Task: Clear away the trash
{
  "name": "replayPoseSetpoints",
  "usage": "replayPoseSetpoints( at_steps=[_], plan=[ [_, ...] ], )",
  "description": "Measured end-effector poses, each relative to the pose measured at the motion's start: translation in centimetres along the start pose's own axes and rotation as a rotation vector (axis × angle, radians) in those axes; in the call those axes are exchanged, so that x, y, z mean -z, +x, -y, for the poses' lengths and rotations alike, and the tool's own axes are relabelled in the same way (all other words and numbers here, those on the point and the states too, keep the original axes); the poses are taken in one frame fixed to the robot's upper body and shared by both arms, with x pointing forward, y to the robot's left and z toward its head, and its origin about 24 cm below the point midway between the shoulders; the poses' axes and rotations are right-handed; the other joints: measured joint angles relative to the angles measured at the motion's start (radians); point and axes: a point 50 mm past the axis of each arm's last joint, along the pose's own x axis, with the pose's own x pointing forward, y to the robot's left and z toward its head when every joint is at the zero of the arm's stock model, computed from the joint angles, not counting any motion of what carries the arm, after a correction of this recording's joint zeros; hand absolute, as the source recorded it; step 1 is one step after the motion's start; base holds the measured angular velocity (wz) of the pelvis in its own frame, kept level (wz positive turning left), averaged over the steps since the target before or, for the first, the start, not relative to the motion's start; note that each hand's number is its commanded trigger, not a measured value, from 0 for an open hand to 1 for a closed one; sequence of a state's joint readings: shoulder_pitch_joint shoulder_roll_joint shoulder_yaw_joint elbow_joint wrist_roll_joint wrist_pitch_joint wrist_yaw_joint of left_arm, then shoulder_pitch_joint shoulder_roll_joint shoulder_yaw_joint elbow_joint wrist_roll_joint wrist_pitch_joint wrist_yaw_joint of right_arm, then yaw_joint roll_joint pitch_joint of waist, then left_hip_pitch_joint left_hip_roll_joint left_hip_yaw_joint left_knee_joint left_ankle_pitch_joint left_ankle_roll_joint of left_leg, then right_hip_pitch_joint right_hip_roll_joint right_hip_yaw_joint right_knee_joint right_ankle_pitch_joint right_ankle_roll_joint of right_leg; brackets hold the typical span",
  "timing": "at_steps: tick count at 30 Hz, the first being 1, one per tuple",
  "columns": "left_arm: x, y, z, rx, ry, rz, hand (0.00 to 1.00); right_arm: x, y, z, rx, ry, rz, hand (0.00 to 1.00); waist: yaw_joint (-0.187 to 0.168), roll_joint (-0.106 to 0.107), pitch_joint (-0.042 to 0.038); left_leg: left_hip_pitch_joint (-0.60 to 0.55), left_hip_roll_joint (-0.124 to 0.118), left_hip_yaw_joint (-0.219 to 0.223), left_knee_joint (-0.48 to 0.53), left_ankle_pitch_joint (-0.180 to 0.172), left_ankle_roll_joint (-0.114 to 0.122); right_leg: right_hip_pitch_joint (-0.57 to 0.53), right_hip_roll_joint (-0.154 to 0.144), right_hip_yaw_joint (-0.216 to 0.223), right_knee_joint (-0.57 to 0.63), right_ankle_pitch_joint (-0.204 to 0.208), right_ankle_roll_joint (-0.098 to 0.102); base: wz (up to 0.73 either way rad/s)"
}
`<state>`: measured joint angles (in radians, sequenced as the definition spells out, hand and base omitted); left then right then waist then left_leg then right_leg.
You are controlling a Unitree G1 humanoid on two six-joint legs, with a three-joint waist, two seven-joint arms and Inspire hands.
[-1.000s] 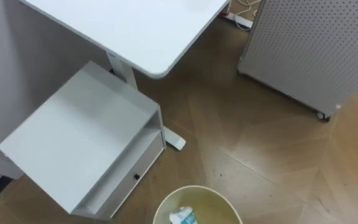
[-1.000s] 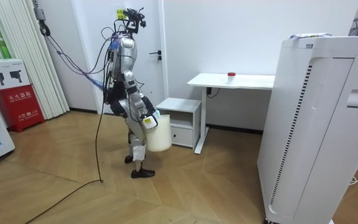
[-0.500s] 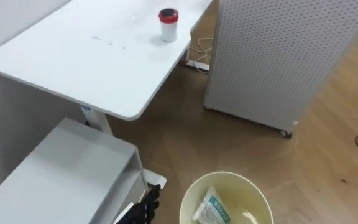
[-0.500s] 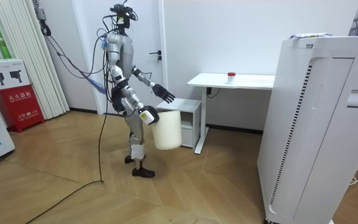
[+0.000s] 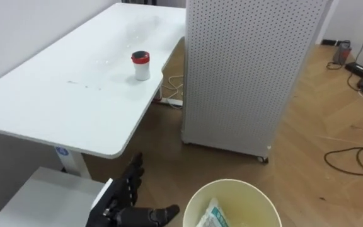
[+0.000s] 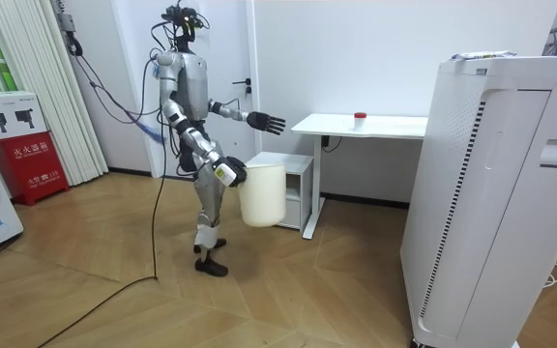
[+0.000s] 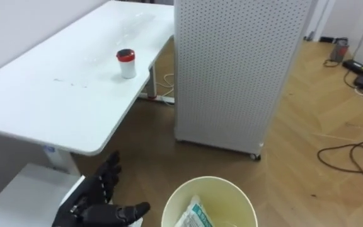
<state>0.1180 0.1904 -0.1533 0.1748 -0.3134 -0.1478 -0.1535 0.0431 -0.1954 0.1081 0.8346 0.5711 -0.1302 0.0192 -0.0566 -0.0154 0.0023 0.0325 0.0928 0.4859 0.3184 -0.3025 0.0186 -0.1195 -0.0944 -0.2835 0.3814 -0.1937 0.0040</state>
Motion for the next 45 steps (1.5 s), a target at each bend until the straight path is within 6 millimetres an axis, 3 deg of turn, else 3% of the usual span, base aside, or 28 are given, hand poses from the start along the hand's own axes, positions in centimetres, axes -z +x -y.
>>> replayPoseSetpoints(
  at_steps=[6,7,8,9,11,13,17,24,29,30,32,33,34,35,36,38,39,40,41,43,44,45],
  plan=[
    [-1.2,-0.1,-1.0,-0.110,0.048,0.048,0.00,1.5,-0.9,1.1,0.031,-0.014,-0.036,1.00,0.018,-0.004,0.0051,0.031,0.008,-0.017,0.024,0.002,-0.003,0.016,0.014,0.018,-0.003,-0.004,-0.010,-0.25],
    [-1.5,-0.4,-1.3,-0.150,0.038,0.064,0.00,1.7,-1.0,1.2,0.032,-0.018,-0.042,1.00,0.035,-0.004,0.0057,0.033,0.003,-0.068,0.030,0.001,-0.004,0.012,0.025,0.045,-0.003,-0.004,-0.014,-0.79],
    [-1.9,-0.8,-1.7,-0.192,0.036,0.085,0.00,1.6,-1.1,1.1,0.023,-0.035,-0.038,1.00,0.046,-0.002,0.0060,0.034,-0.005,-0.149,0.033,0.000,-0.006,0.004,0.039,0.075,-0.001,-0.003,-0.020,-0.78],
    [-2.2,-1.0,-2.0,-0.211,0.036,0.098,0.00,1.5,-1.1,1.0,0.017,-0.048,-0.031,1.00,0.051,-0.001,0.0063,0.034,-0.013,-0.190,0.035,-0.002,-0.009,-0.001,0.047,0.090,-0.001,-0.001,-0.024,-0.84],
    [-3.1,-1.9,-2.7,-0.271,0.036,0.145,0.00,1.1,-1.2,0.6,-0.008,-0.098,-0.007,1.00,0.078,0.004,0.0059,0.050,-0.032,-0.342,0.025,-0.003,-0.011,-0.001,0.078,0.149,-0.002,0.007,-0.037,-0.86],
    [-3.5,-2.8,-3.2,-0.309,0.032,0.168,0.00,0.7,-1.2,0.4,-0.018,-0.106,0.015,1.00,0.080,0.008,0.0047,0.054,-0.037,-0.400,0.021,-0.003,-0.012,-0.003,0.089,0.179,-0.005,0.013,-0.043,-0.60],
    [-3.7,-3.2,-3.6,-0.375,0.027,0.185,0.00,0.7,-1.3,0.5,-0.009,-0.104,0.016,1.00,0.057,0.013,0.0052,0.086,-0.035,-0.405,-0.036,0.008,-0.031,-0.002,0.101,0.177,-0.008,0.014,-0.045,-0.04],
    [-3.7,-3.4,-4.1,-0.481,0.017,0.187,0.00,1.0,-1.4,0.4,-0.005,-0.119,0.010,1.00,0.062,0.021,0.0049,0.103,-0.035,-0.409,-0.085,0.015,-0.042,-0.001,0.102,0.170,-0.018,0.022,-0.041,0.04],
    [-3.9,-3.7,-4.6,-0.543,0.028,0.208,0.00,1.3,-1.6,0.4,-0.030,-0.139,0.000,1.00,0.077,0.005,0.0042,0.098,-0.036,-0.401,-0.072,0.015,-0.042,-0.013,0.098,0.169,0.004,0.012,-0.044,-0.02],
    [-3.9,-3.7,-4.5,-0.545,0.023,0.210,0.00,1.7,-1.8,0.5,-0.035,-0.135,-0.013,1.00,0.090,-0.004,0.0038,0.092,-0.035,-0.391,-0.042,0.013,-0.044,-0.019,0.096,0.171,0.014,0.002,-0.048,-0.14],
    [-3.8,-3.8,-4.7,-0.561,0.023,0.206,0.00,2.6,-2.3,0.9,-0.043,-0.138,-0.041,1.00,0.108,-0.017,0.0016,0.038,-0.030,-0.379,0.112,0.011,-0.049,-0.013,0.096,0.185,0.035,-0.020,-0.070,-0.20],
    [-3.8,-3.8,-4.7,-0.568,0.022,0.206,0.00,2.7,-2.4,0.9,-0.043,-0.144,-0.042,1.00,0.113,-0.010,0.0065,0.017,-0.025,-0.385,0.168,0.011,-0.049,-0.007,0.100,0.191,0.037,-0.023,-0.075,-0.28],
    [-3.5,-3.9,-4.8,-0.575,0.020,0.202,0.00,2.6,-2.4,1.0,-0.040,-0.153,-0.042,1.00,0.119,0.001,0.0144,-0.037,-0.012,-0.406,0.312,0.021,-0.056,0.009,0.114,0.217,0.040,-0.028,-0.085,-0.34],
    [-3.0,-3.9,-4.9,-0.584,0.013,0.187,0.00,2.8,-2.5,1.2,-0.030,-0.153,-0.047,1.00,0.129,0.000,0.0211,-0.100,-0.017,-0.443,0.423,0.040,-0.056,0.021,0.123,0.249,0.057,-0.040,-0.091,-0.29],
    [-2.7,-3.9,-4.9,-0.588,0.006,0.176,0.00,2.9,-2.5,1.3,-0.024,-0.153,-0.051,1.00,0.131,0.005,0.0175,-0.124,-0.025,-0.455,0.431,0.033,-0.049,0.026,0.129,0.264,0.058,-0.044,-0.093,-0.06],
    [-2.3,-3.7,-4.6,-0.587,-0.013,0.165,0.00,3.1,-2.6,1.5,0.001,-0.148,-0.063,1.00,0.132,-0.003,0.0213,-0.255,-0.087,-0.459,0.364,0.022,-0.040,0.030,0.132,0.319,0.071,-0.064,-0.090,0.02],
    [-2.2,-3.7,-4.6,-0.589,-0.019,0.165,0.00,3.2,-2.6,1.6,0.004,-0.149,-0.066,1.00,0.140,-0.003,0.0209,-0.284,-0.098,-0.455,0.324,0.031,-0.043,0.033,0.132,0.328,0.071,-0.067,-0.091,-0.31],
    [-2.2,-3.8,-4.6,-0.592,-0.023,0.170,0.00,3.2,-2.6,1.7,0.011,-0.149,-0.069,1.00,0.154,-0.002,0.0197,-0.330,-0.114,-0.458,0.208,0.077,-0.049,0.034,0.134,0.339,0.071,-0.069,-0.093,-0.44],
    [-2.2,-3.9,-4.6,-0.598,-0.027,0.177,0.00,3.5,-2.7,1.7,0.009,-0.151,-0.078,1.00,0.170,0.000,0.0180,-0.357,-0.118,-0.467,0.074,0.130,-0.050,0.033,0.134,0.336,0.081,-0.079,-0.103,-0.47],
    [-2.2,-3.9,-4.6,-0.605,-0.032,0.177,0.00,4.0,-2.8,1.5,-0.005,-0.163,-0.102,1.00,0.178,0.008,0.0138,-0.374,-0.105,-0.475,-0.074,0.178,-0.055,0.046,0.133,0.305,0.117,-0.119,-0.106,-0.29],
    [-2.1,-3.9,-4.5,-0.605,-0.034,0.176,0.00,4.2,-2.9,1.5,-0.007,-0.164,-0.112,1.00,0.181,0.014,0.0123,-0.377,-0.098,-0.478,-0.097,0.188,-0.051,0.052,0.130,0.292,0.132,-0.139,-0.102,-0.36],
    [-1.9,-4.1,-4.5,-0.608,-0.033,0.168,0.00,4.6,-3.0,1.5,-0.012,-0.169,-0.129,1.00,0.192,0.020,0.0079,-0.386,-0.080,-0.489,-0.089,0.208,-0.051,0.059,0.111,0.262,0.173,-0.184,-0.088,-0.43]
  ],
)
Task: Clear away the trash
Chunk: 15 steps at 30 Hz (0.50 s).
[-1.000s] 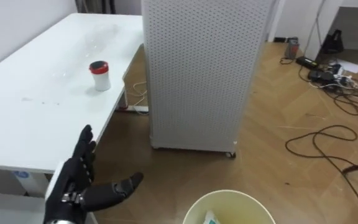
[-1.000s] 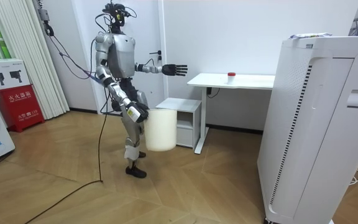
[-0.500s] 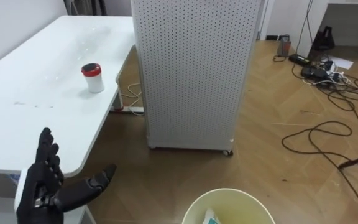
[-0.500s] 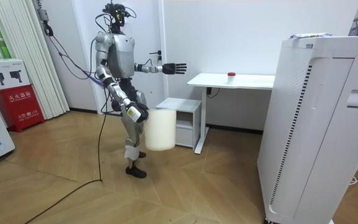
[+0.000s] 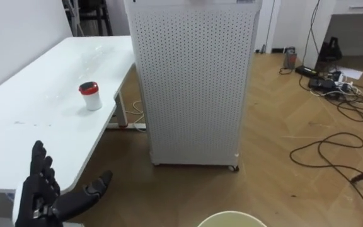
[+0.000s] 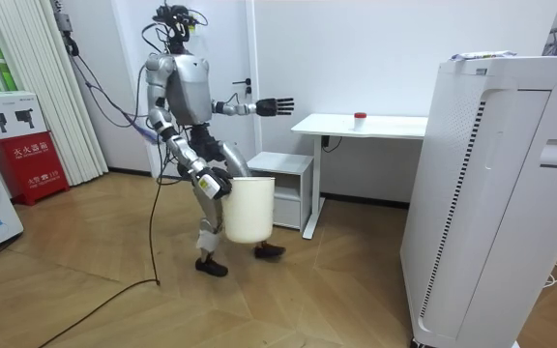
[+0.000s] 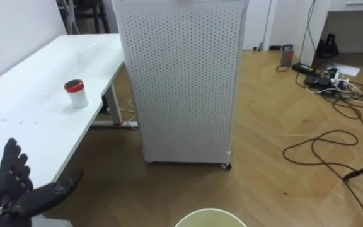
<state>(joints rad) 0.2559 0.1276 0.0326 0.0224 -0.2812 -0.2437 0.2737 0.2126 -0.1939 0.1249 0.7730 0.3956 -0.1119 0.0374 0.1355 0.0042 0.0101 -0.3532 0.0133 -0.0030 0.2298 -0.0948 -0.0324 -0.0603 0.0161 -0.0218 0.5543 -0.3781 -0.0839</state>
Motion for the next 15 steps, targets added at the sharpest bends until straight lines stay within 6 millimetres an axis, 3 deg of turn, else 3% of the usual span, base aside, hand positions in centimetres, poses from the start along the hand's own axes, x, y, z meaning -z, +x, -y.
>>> replayPoseSetpoints(
  at_steps=[1,3,4,5,6,8,9,10,11,12,13,14,15],
  plan=[
    [0.2,-0.2,-0.2,-0.004,0.004,-0.010,0.00,0.2,-0.1,-0.1,-0.004,-0.005,-0.013,1.00,-0.001,-0.001,-0.0001,-0.008,-0.004,0.010,0.057,0.052,-0.001,0.019,-0.048,-0.058,0.025,-0.045,0.040,-0.44],
    [0.4,-0.4,-0.5,0.000,0.011,-0.020,0.00,0.5,-0.1,-0.2,-0.009,-0.005,-0.030,1.00,-0.004,0.002,-0.0055,-0.017,-0.021,0.018,0.118,0.091,0.009,0.048,-0.087,-0.106,0.038,-0.089,0.093,-0.15],
    [0.3,-0.4,-0.4,0.016,0.014,-0.016,0.00,0.9,-0.2,-0.2,-0.012,-0.002,-0.044,1.00,-0.016,-0.024,-0.0053,-0.020,-0.048,0.026,0.132,0.101,0.021,0.064,-0.111,-0.110,0.037,-0.114,0.108,0.21],
    [0.2,-0.3,-0.2,0.026,0.013,-0.013,0.00,1.0,-0.3,-0.1,-0.010,-0.001,-0.049,1.00,-0.020,-0.036,-0.0033,-0.025,-0.054,0.041,0.143,0.104,0.026,0.070,-0.125,-0.115,0.035,-0.125,0.116,0.46],
    [0.2,-0.4,-0.1,0.043,0.011,-0.011,0.00,1.2,-0.4,0.0,-0.005,0.002,-0.055,1.00,-0.014,-0.058,-0.0035,-0.036,-0.064,0.076,0.177,0.099,0.036,0.083,-0.157,-0.112,0.032,-0.146,0.130,0.26],
    [0.3,-0.4,-0.1,0.054,0.012,-0.014,0.00,1.2,-0.4,0.3,0.002,0.003,-0.055,1.00,0.010,-0.067,-0.0043,-0.044,-0.077,0.107,0.251,0.074,0.078,0.126,-0.190,-0.124,0.014,-0.158,0.143,0.07],
    [0.1,-0.3,-0.2,0.057,0.008,-0.008,0.00,1.2,-0.4,0.2,-0.001,0.001,-0.054,1.00,0.017,-0.079,-0.0101,-0.043,-0.106,0.112,0.292,0.031,0.126,0.159,-0.218,-0.132,0.003,-0.169,0.161,0.15],
    [-0.1,-0.1,0.0,0.060,0.000,0.003,0.00,0.8,-0.4,0.0,-0.009,-0.002,-0.040,1.00,0.012,-0.090,-0.0156,-0.045,-0.138,0.113,0.328,-0.019,0.150,0.167,-0.244,-0.145,0.053,-0.175,0.170,0.20],
    [-0.2,0.0,0.1,0.062,-0.002,0.009,0.00,0.6,-0.3,0.0,-0.012,-0.004,-0.032,1.00,0.010,-0.089,-0.0132,-0.045,-0.148,0.111,0.345,-0.037,0.161,0.158,-0.254,-0.145,0.109,-0.169,0.171,0.42],
    [-0.4,0.2,0.4,0.063,-0.011,0.020,0.00,0.4,-0.4,-0.1,-0.016,-0.004,-0.018,1.00,0.006,-0.077,-0.0049,-0.034,-0.167,0.110,0.376,-0.067,0.176,0.118,-0.276,-0.124,0.236,-0.124,0.166,0.41],
    [-0.6,0.3,0.5,0.058,-0.016,0.033,0.00,0.3,-0.3,-0.5,-0.024,0.000,-0.010,1.00,-0.003,-0.076,-0.0030,-0.018,-0.183,0.109,0.391,-0.099,0.189,0.067,-0.292,-0.092,0.370,-0.046,0.171,0.43],
    [-0.7,0.3,0.5,0.048,-0.019,0.045,0.00,0.1,-0.2,-0.8,-0.033,0.004,-0.005,1.00,0.002,-0.064,-0.0018,0.003,-0.191,0.107,0.398,-0.121,0.194,0.028,-0.296,-0.075,0.463,0.053,0.155,0.17],
    [-0.8,0.3,0.5,0.042,-0.022,0.048,0.00,0.0,-0.2,-0.9,-0.036,0.005,-0.002,1.00,0.004,-0.058,-0.0011,0.016,-0.194,0.103,0.397,-0.130,0.196,0.013,-0.297,-0.065,0.494,0.106,0.153,0.17]
  ],
)
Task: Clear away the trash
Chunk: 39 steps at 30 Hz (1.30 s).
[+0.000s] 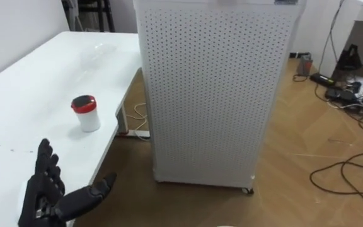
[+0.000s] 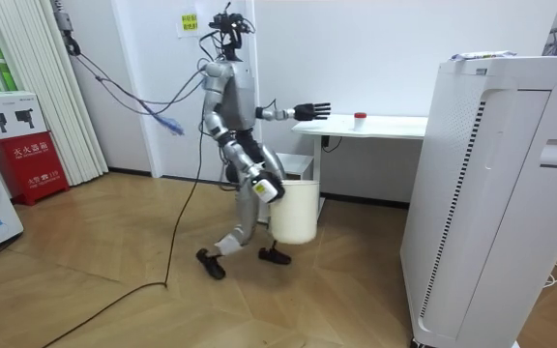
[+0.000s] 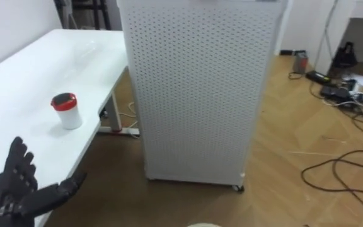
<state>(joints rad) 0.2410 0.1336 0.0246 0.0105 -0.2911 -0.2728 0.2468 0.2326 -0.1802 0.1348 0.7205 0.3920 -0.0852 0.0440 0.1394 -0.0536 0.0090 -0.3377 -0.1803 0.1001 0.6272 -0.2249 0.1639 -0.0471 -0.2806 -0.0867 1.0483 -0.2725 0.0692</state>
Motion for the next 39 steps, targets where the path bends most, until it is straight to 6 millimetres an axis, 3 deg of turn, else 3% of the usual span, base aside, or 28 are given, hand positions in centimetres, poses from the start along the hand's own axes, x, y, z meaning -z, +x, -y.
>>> replayPoseSetpoints(
  at_steps=[1,2,5,7,8,9,10,11,12,13,17,18,19,20,21,22,23,24,25,26,28,32,34,39],
  plan=[
    [-0.2,0.1,0.2,0.000,-0.004,0.012,0.00,-0.2,0.1,-0.1,-0.003,0.005,0.010,1.00,-0.009,0.016,0.0002,0.021,-0.008,-0.019,-0.003,-0.014,0.011,-0.025,-0.001,0.001,0.050,0.093,-0.001,0.16],
    [-0.3,0.2,0.3,0.002,-0.006,0.020,0.00,-0.4,0.2,-0.2,-0.006,0.008,0.018,1.00,-0.010,0.021,0.0040,0.032,-0.009,-0.026,-0.006,-0.022,0.016,-0.037,0.000,0.000,0.069,0.110,0.002,0.19],
    [-0.6,0.6,0.6,-0.011,-0.011,0.039,0.00,-1.0,0.5,-0.5,-0.035,0.008,0.036,1.00,-0.017,0.036,0.0113,0.092,-0.006,-0.061,-0.059,-0.032,0.020,-0.156,0.024,-0.023,0.090,0.008,-0.004,0.18],
    [-0.6,0.6,1.0,0.003,-0.001,0.044,0.00,-0.7,0.3,-0.5,-0.041,0.009,0.028,1.00,-0.034,0.041,0.0150,0.146,0.005,-0.113,-0.106,-0.032,0.018,-0.222,0.076,-0.053,-0.061,-0.043,-0.015,0.47],
    [-0.5,0.6,1.1,0.008,-0.001,0.041,0.00,-0.6,0.3,-0.5,-0.041,0.009,0.025,1.00,-0.039,0.040,0.0159,0.162,0.008,-0.124,-0.122,-0.030,0.016,-0.231,0.092,-0.052,-0.124,-0.044,-0.015,0.49],
    [-0.4,0.5,1.3,0.014,0.001,0.036,0.00,-0.4,0.2,-0.4,-0.039,0.009,0.019,1.00,-0.050,0.036,0.0170,0.196,0.012,-0.151,-0.159,-0.027,0.010,-0.229,0.119,-0.052,-0.267,-0.041,-0.017,0.45],
    [-0.4,0.5,1.3,0.012,0.002,0.034,0.00,-0.3,0.2,-0.5,-0.041,0.004,0.015,1.00,-0.054,0.028,0.0131,0.219,0.012,-0.171,-0.187,-0.026,0.007,-0.225,0.140,-0.049,-0.413,-0.021,-0.024,0.45],
    [-0.4,0.5,1.4,0.011,0.003,0.034,0.00,-0.3,0.2,-0.5,-0.039,0.001,0.016,1.00,-0.058,0.025,0.0115,0.229,0.012,-0.182,-0.197,-0.027,0.004,-0.218,0.152,-0.040,-0.487,-0.002,-0.027,0.51],
    [-0.2,0.5,1.5,0.010,0.007,0.029,0.00,-0.3,0.2,-0.5,-0.040,-0.006,0.017,1.00,-0.066,0.024,0.0085,0.249,0.014,-0.207,-0.211,-0.031,-0.003,-0.199,0.181,-0.019,-0.563,0.081,-0.041,0.52],
    [0.1,0.5,1.6,0.012,0.016,0.020,0.00,-0.4,0.2,-0.5,-0.037,-0.007,0.019,1.00,-0.073,0.027,0.0037,0.267,0.021,-0.232,-0.230,-0.034,-0.010,-0.171,0.197,-0.015,-0.590,0.115,-0.051,0.48],
    [0.0,0.5,1.5,-0.003,0.032,0.024,0.00,-1.5,0.7,-0.8,-0.043,-0.008,0.050,1.00,-0.060,0.033,0.0020,0.306,0.058,-0.235,-0.268,-0.031,-0.037,-0.111,0.225,-0.033,-0.670,0.121,-0.062,0.17],
    [0.0,0.5,1.4,-0.009,0.034,0.021,0.00,-1.6,0.8,-0.9,-0.045,-0.008,0.053,1.00,-0.060,0.032,0.0020,0.325,0.068,-0.211,-0.283,-0.027,-0.061,-0.076,0.231,-0.026,-0.710,0.123,-0.065,0.19],
    [0.0,0.5,1.4,-0.019,0.034,0.020,0.00,-1.7,0.8,-0.9,-0.047,-0.008,0.056,1.00,-0.063,0.030,0.0029,0.335,0.075,-0.177,-0.281,-0.025,-0.104,-0.038,0.231,-0.025,-0.747,0.124,-0.065,0.22],
    [0.0,0.5,1.3,-0.024,0.034,0.019,0.00,-1.7,0.8,-0.9,-0.048,-0.008,0.057,1.00,-0.061,0.030,0.0031,0.337,0.080,-0.158,-0.274,-0.025,-0.131,-0.022,0.230,-0.023,-0.764,0.127,-0.063,0.29],
    [0.0,0.6,1.2,-0.028,0.035,0.023,0.00,-1.8,0.9,-1.0,-0.050,-0.006,0.060,1.00,-0.062,0.021,0.0097,0.326,0.084,-0.127,-0.233,-0.027,-0.178,0.009,0.224,-0.002,-0.797,0.133,-0.062,0.41],
    [-0.2,0.7,1.3,-0.025,0.027,0.028,0.00,-1.9,0.9,-1.1,-0.046,0.005,0.063,1.00,-0.063,0.009,0.0137,0.291,0.109,-0.114,-0.234,-0.050,-0.170,0.019,0.225,0.043,-0.811,0.135,-0.057,0.59],
    [-0.4,1.0,1.7,-0.015,0.020,0.037,0.00,-2.0,0.9,-0.9,-0.038,0.014,0.068,1.00,-0.065,0.020,0.0078,0.264,0.141,-0.116,-0.261,-0.045,-0.168,0.013,0.232,0.063,-0.809,0.133,-0.054,0.78],
    [-0.7,1.3,2.3,0.002,0.011,0.051,0.00,-2.0,1.0,-0.6,-0.024,0.028,0.068,1.00,-0.058,0.010,0.0040,0.234,0.165,-0.080,-0.273,-0.021,-0.133,-0.009,0.231,0.086,-0.805,0.123,-0.037,0.56],
    [-0.8,1.4,2.2,0.002,0.015,0.053,0.00,-2.1,1.1,-0.7,-0.025,0.028,0.068,1.00,-0.036,0.001,0.0037,0.239,0.168,-0.041,-0.294,-0.004,-0.107,-0.018,0.229,0.074,-0.812,0.122,-0.030,0.19],
    [-0.6,1.3,1.8,-0.012,0.027,0.041,0.00,-2.4,1.2,-0.8,-0.028,0.025,0.072,1.00,-0.014,-0.001,0.0040,0.251,0.167,-0.033,-0.300,-0.003,-0.106,-0.010,0.233,0.056,-0.826,0.125,-0.029,-0.16],
    [-0.6,1.3,0.8,-0.054,0.042,0.038,0.00,-2.6,1.3,-0.8,-0.036,0.018,0.078,1.00,-0.010,0.005,0.0051,0.272,0.166,-0.035,-0.311,-0.003,-0.106,0.020,0.236,0.029,-0.855,0.137,-0.033,-0.15],
    [-1.1,1.5,0.4,-0.083,0.037,0.060,0.00,-2.5,1.2,-0.9,-0.061,0.016,0.074,1.00,-0.017,0.019,0.0070,0.312,0.166,-0.035,-0.350,-0.003,-0.105,0.062,0.239,0.024,-0.881,0.139,-0.033,-0.03],
    [-1.1,1.5,0.3,-0.092,0.038,0.061,0.00,-2.5,1.2,-0.9,-0.065,0.000,0.074,1.00,-0.026,0.029,0.0043,0.318,0.167,-0.050,-0.360,-0.003,-0.105,0.065,0.242,0.004,-0.880,0.137,-0.036,0.05],
    [-1.2,1.2,0.4,-0.083,0.090,0.076,0.00,-2.1,1.1,-0.8,-0.088,-0.015,0.059,1.00,-0.022,0.029,0.0037,0.316,0.168,-0.065,-0.359,-0.001,-0.109,0.066,0.247,-0.008,-0.878,0.135,-0.042,0.07]
  ],
)
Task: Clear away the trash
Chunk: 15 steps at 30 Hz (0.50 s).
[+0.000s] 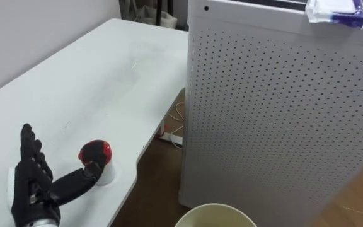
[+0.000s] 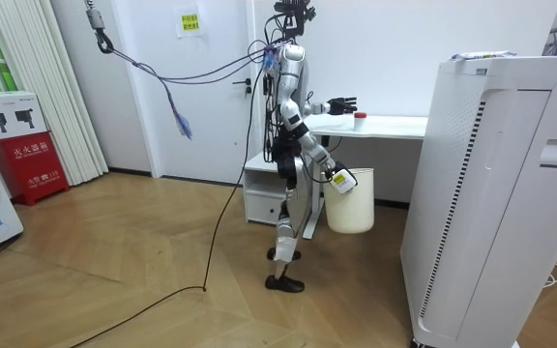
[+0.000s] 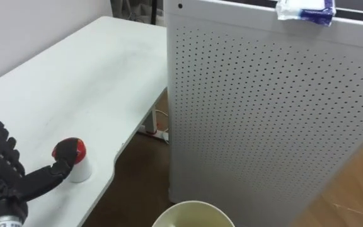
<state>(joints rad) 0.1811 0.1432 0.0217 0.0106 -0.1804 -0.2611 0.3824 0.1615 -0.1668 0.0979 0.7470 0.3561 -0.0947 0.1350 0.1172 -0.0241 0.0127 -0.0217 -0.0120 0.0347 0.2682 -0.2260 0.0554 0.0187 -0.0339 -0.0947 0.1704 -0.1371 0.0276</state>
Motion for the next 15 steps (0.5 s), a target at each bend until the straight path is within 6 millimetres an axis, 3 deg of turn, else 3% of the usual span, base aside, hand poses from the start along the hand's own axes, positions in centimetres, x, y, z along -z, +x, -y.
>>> replayPoseSetpoints(
  at_steps=[4,9,15],
  plan=[
    [0.3,-0.7,-0.2,0.017,0.090,0.008,0.00,0.5,-0.1,-0.4,-0.027,-0.011,-0.019,1.00,0.003,-0.002,-0.0012,-0.002,-0.001,-0.013,0.002,0.000,-0.001,0.001,0.000,-0.015,0.001,0.001,-0.002,0.05],
    [0.4,-0.8,-0.2,0.017,0.097,0.005,0.00,1.0,-0.3,-0.7,-0.050,-0.023,-0.036,1.00,0.024,0.000,-0.0043,-0.002,-0.002,-0.014,0.001,0.000,-0.001,0.001,0.000,-0.017,0.001,0.001,-0.002,0.00],
    [1.6,-1.9,-0.6,0.032,0.110,-0.054,0.00,1.2,-0.4,-0.8,-0.058,-0.027,-0.041,1.00,0.022,0.000,-0.0083,0.018,0.000,-0.014,-0.007,0.000,-0.001,0.018,-0.001,-0.038,0.000,0.001,-0.002,0.00]
  ],
)
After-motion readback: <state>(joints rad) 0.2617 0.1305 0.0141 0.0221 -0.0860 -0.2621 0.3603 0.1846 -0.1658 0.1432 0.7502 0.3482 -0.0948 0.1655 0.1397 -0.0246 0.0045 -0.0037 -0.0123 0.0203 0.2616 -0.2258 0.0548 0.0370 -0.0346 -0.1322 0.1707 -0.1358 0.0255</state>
